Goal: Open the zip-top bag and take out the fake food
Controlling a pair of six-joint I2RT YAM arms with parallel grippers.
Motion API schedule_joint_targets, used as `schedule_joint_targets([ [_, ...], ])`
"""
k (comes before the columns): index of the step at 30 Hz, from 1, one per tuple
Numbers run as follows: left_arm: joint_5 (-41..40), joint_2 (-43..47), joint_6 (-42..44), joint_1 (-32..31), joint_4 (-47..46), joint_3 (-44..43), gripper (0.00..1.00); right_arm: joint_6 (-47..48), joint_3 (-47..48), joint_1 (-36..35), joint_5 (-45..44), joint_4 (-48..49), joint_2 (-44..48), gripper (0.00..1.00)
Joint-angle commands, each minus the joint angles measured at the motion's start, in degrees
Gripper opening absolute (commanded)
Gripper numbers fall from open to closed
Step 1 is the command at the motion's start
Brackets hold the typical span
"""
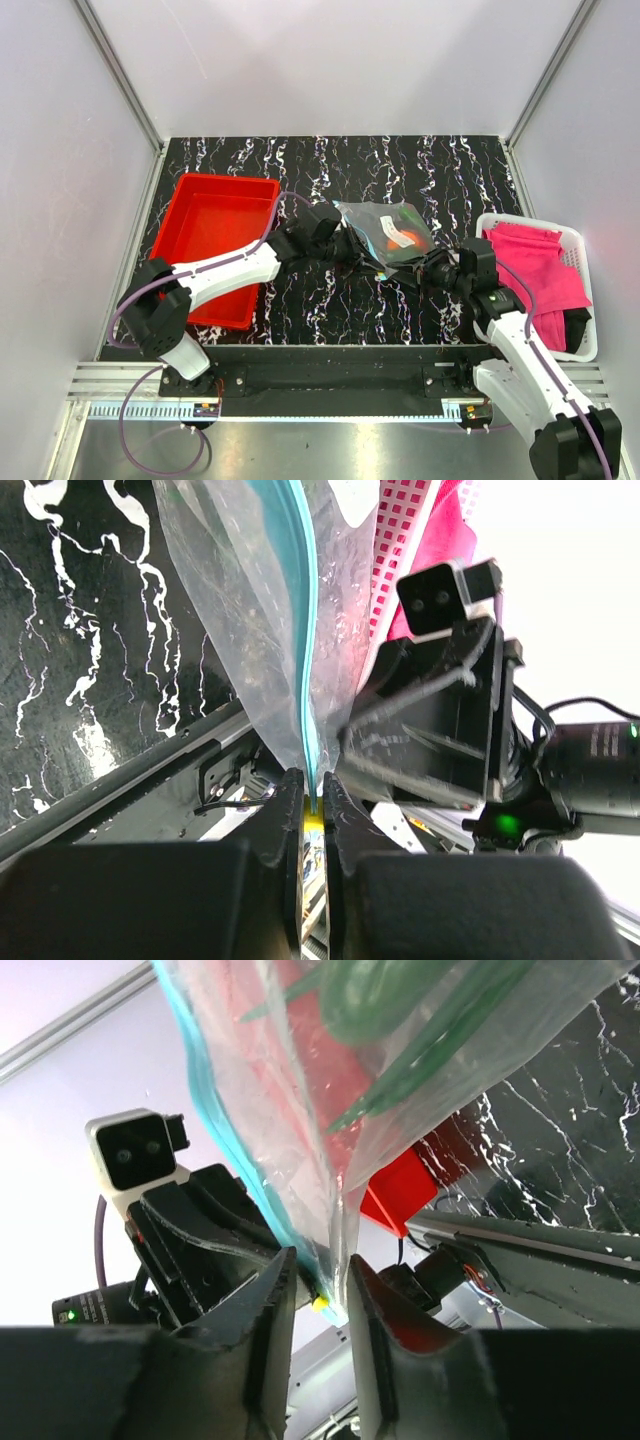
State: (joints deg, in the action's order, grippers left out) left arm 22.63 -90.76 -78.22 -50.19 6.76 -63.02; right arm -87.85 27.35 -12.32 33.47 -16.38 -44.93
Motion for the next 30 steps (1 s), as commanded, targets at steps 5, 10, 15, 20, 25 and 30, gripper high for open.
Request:
schedule_joint_targets([
  [5, -0.7, 0.7, -1.9, -1.1, -2.3, -2.4, 0.0, -1.7, -0.5, -1.9, 0.7, 0.0, 0.3, 0.23],
  [10, -1.7, 1.2, -2.3, -1.2, -2.7, -2.4, 0.0, -2.3, -0.3, -3.4, 0.0, 0.2, -0.2, 0.16],
  [15, -3.6, 1.8, -3.3, -1.2, -3.1, -1.4, 0.0, -2.8, -0.6, -3.9, -0.4, -1.1, 1.5, 0.0],
  [20, -4.1, 1.7, -4.8, -0.8, -3.7, 0.1, 0.0, -3.2, -1.9, -3.9, -0.4, -1.6, 3.3, 0.0],
  [25, -7.3, 4.0, -5.3, 1.6, -2.7, 2.1, 0.0, -3.0, -2.0, -3.9, 0.0, -1.3, 4.1, 0.0],
  [30, -8.5, 5.5, -4.6, 3.1, -2.0, 3.4, 0.0, -3.8, -2.5, -3.9, 0.1, -1.4, 6.1, 0.0],
])
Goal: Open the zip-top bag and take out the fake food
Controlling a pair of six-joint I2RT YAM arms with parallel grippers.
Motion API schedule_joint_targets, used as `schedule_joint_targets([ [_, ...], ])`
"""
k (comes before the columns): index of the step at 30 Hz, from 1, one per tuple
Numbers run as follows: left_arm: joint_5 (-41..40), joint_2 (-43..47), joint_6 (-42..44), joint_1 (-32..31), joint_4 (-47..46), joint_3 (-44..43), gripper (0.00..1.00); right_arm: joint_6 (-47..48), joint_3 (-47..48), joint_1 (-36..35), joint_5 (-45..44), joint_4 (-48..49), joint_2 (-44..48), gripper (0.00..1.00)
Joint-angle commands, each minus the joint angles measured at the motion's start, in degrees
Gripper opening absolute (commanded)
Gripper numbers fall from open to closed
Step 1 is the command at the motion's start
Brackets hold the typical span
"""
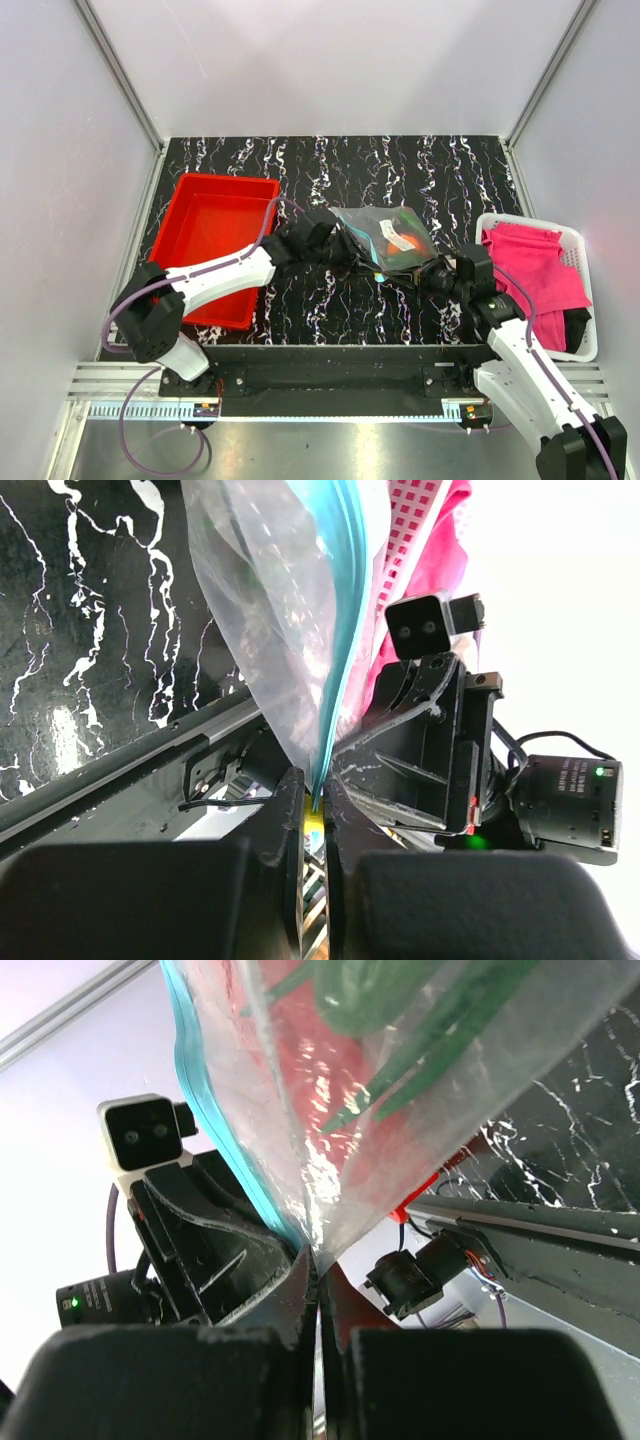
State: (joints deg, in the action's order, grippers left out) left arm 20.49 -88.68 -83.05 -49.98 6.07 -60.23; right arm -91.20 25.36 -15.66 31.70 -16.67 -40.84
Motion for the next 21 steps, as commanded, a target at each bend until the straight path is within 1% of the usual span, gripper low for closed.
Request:
schedule_joint_targets([
  [1, -6.4, 3.6, 0.3, 2.9, -0.8, 0.6, 0.0, -0.6, -0.5, -0.4, 2.0, -1.2, 2.1, 0.0],
  [4, -4.4, 3.3, -0.5, 3.0, -3.4, 1.6, 0.0, 0.4, -0.2, -0.4, 2.3, -1.0, 1.6, 0.0],
  [5, -3.9, 2.9, -0.5, 2.9, -3.5, 0.9, 0.0, 0.8, 0.2, -0.4, 2.5, -1.0, 0.5, 0.02],
  [8, -4.1, 2.6, -0.5, 1.7, -3.5, 0.0, 0.0, 3.8, 2.5, -0.5, 4.6, -1.5, -2.9, 0.34],
  [10, -4.0, 2.6, -0.6, 1.5, -3.5, -0.2, 0.0, 6.3, 4.9, -0.6, 5.3, -4.5, -4.0, 0.36],
  [12, -4.1, 2.8, -0.7, 1.5, -3.5, -0.3, 0.0, 5.9, 5.0, -0.6, 5.0, -5.5, -3.2, 0.38],
  [16, -4.6, 3.3, -0.8, 1.0, -3.4, 0.0, 0.0, 4.4, 4.0, -0.8, 5.1, -4.8, -1.6, 0.38],
  [21, -4.1, 2.5, -1.6, 0.1, -3.4, 0.1, 0.0, 4.4, 4.9, -1.2, 4.5, -3.2, -1.3, 0.38],
])
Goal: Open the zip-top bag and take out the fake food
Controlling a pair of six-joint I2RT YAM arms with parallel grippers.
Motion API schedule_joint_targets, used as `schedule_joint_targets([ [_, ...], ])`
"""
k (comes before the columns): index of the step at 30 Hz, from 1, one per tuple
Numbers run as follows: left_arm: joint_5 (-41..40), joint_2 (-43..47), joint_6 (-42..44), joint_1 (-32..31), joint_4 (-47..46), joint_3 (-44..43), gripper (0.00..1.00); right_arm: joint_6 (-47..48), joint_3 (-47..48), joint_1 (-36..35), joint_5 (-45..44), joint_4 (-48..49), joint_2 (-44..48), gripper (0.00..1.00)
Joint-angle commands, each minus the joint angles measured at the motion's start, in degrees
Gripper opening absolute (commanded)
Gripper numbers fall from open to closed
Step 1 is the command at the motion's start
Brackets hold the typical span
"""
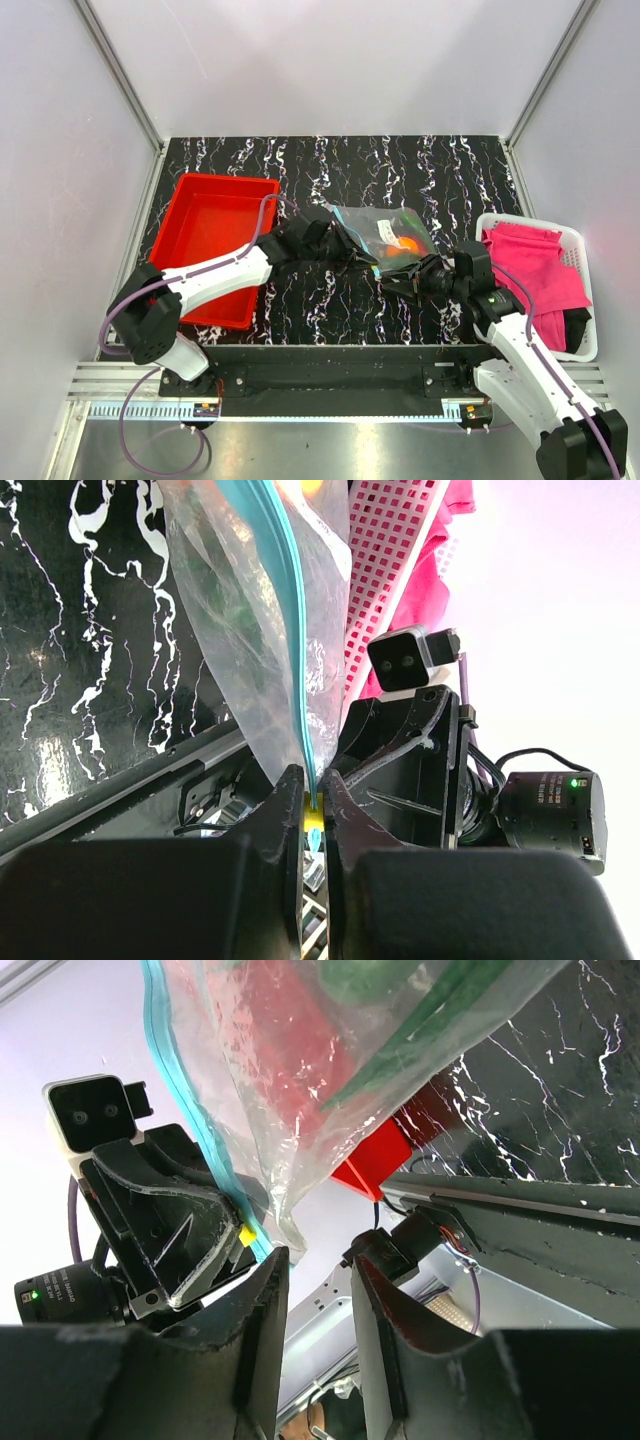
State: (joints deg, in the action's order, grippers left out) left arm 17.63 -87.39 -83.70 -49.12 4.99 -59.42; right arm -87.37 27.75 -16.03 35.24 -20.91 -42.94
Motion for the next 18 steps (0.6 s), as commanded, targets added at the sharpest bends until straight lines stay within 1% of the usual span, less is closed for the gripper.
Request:
schedule_joint_targets([
  [1, -1.4, 1.0, -1.0, -0.9, -2.4, -0.9, 0.0, 0.0, 2.1, -0.8, 0.9, 1.1, 0.8, 0.38],
  [6, -1.4, 0.6, -1.6, -1.8, -2.5, -1.7, 0.0, -3.7, -0.8, -1.4, -0.2, 6.6, 2.5, 0.37],
  [13, -1.4, 0.4, -3.3, -3.0, -3.7, -0.4, 0.0, -6.1, -1.6, -2.1, -1.8, 8.3, 2.9, 0.29],
  [17, -1.5, 0.3, -4.3, -3.2, -4.8, 0.0, 0.0, -6.5, -2.1, -2.3, -2.2, 8.1, 2.6, 0.02],
  [18, -1.6, 0.5, -4.5, -3.2, -4.8, 0.6, 0.0, -6.5, -2.2, -2.3, -2.3, 7.8, 2.9, 0.0],
])
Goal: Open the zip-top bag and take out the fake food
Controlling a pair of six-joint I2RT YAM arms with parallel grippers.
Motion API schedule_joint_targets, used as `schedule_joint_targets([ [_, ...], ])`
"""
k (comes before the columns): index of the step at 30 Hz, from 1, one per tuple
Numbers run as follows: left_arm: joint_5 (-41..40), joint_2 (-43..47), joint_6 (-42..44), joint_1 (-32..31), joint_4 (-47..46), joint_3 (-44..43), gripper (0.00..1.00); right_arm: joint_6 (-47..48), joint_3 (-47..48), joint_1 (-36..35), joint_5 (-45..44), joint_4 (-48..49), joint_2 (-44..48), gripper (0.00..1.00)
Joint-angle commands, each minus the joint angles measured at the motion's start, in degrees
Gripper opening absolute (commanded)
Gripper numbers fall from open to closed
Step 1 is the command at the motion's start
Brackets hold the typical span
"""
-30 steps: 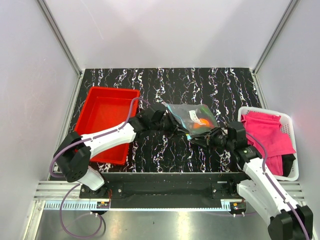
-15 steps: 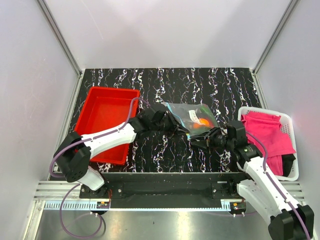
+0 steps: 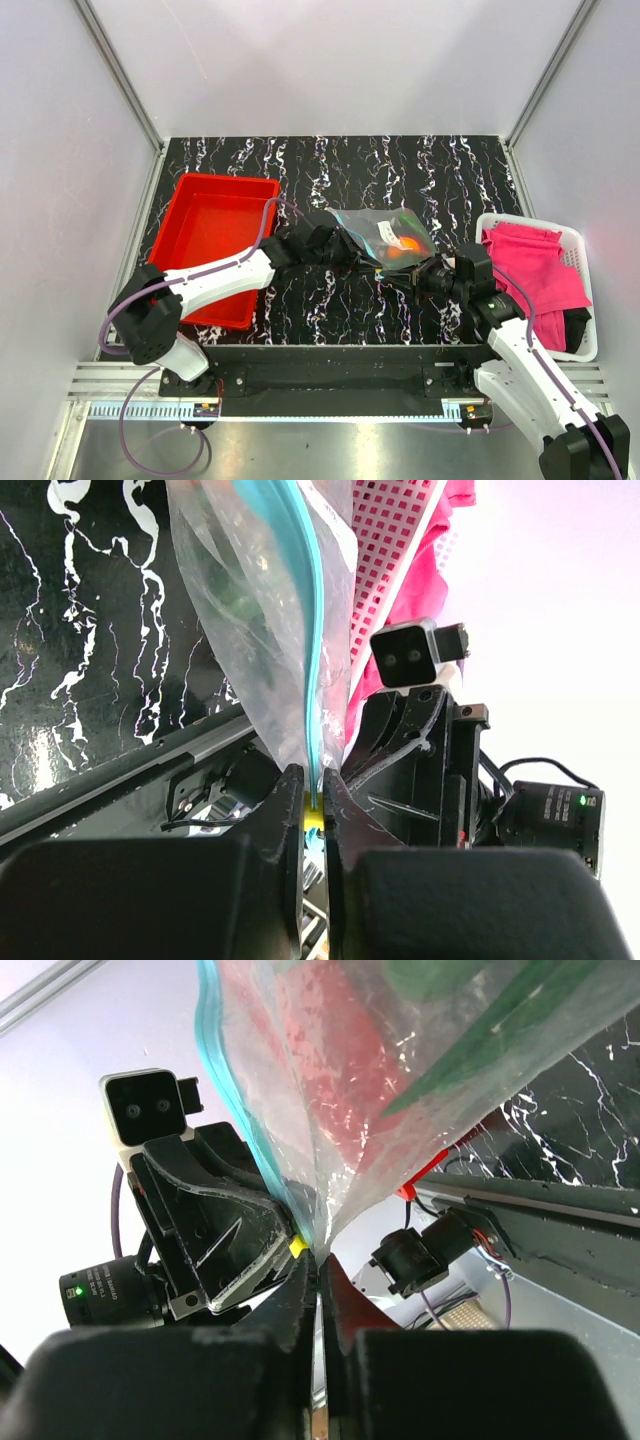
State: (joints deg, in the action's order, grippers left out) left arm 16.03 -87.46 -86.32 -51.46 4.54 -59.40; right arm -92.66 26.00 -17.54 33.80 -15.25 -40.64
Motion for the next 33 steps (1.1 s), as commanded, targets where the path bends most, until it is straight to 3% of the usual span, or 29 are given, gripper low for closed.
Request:
schedule_joint_targets([
  [1, -0.1, 0.7, -2.1, -0.8, -4.4, 0.9, 0.0, -1.1, -0.4, -0.9, -0.8, 2.0, 0.8, 0.0],
  [7, -0.7, 1.6, -3.2, 0.6, -6.3, 3.1, 0.0, 0.0, 0.0, -0.8, -1.9, -1.4, 2.6, 0.0],
  [19, 0.7, 3.2, -1.7, 14.0, -8.7, 8.5, 0.0, -0.3, -0.6, -0.8, -1.9, -4.3, 4.3, 0.0],
  [25, 3.8, -2.1, 7.3, 23.0, -4.7, 4.1, 0.0, 0.0, -0.3, -0.8, -1.9, -5.8, 5.2, 0.0],
  [33, 4.7, -10.4, 14.5, 28.3, 1.3, -6.2, 0.0, -1.1, -1.3, -0.8, -2.1, -6.7, 7.8, 0.0],
])
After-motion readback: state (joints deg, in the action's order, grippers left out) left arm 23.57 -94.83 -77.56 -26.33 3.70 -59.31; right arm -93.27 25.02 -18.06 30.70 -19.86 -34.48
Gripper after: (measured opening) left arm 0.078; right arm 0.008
